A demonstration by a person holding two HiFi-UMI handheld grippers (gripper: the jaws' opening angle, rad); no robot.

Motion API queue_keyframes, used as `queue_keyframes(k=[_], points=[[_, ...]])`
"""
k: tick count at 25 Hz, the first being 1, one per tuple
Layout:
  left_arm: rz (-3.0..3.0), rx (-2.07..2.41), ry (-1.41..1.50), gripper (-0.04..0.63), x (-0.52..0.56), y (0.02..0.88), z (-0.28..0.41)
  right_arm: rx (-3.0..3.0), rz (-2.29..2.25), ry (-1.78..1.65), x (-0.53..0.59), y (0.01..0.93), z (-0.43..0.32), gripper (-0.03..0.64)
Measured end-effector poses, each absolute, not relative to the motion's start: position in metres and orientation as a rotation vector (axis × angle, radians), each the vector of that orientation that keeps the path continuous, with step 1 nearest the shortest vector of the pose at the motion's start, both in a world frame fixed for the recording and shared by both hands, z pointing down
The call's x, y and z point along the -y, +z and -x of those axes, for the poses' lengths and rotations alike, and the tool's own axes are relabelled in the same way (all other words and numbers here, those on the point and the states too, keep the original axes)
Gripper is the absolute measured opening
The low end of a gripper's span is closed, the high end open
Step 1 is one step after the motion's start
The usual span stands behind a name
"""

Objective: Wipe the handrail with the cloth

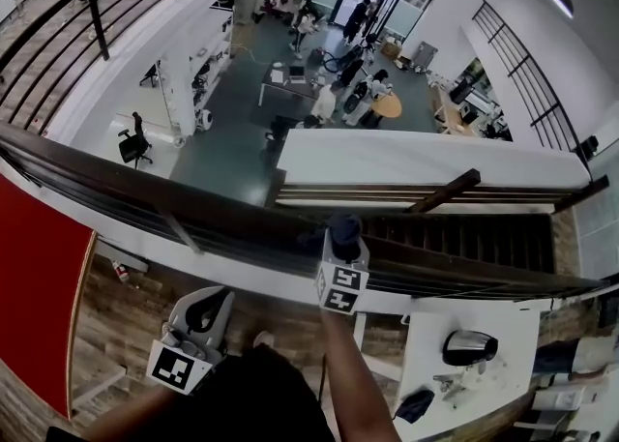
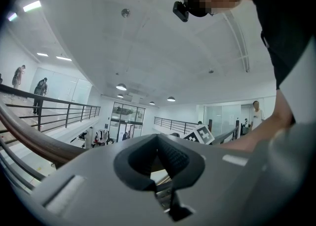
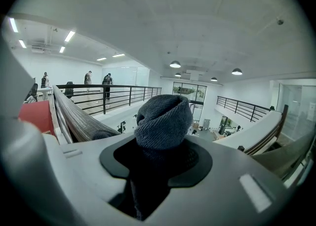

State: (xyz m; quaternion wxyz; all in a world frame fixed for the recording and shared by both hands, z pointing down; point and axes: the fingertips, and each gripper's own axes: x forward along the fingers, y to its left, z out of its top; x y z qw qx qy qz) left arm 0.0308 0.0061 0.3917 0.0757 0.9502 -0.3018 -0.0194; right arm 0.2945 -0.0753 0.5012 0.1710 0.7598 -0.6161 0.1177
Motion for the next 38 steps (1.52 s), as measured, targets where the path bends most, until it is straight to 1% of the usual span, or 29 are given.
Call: queue_keyframes(k=[19,26,32,38], points=[[-2.861,0.894,-0.029,0.0,-0.027,0.392,-0.069,1.73,-2.22,0.357,0.039,0.504,-0.351,0.153],[-2.858,0.911,-0.012,0.0,-0.041,0.393,-0.083,1.817,-2.228,0.348,0.033,0.498,-0.357,0.155],[-2.838,1.015,0.013,0.0,-0.054,0.399,-0.076,2.038,-2.19,0.267,0.029,0.479,-0.32,0.153],[-2.794,1.119,0.017,0.0,-0.046,0.405,-0.058,2.283,-2.017,0.184,0.045,0.462,-0.235,0.153]])
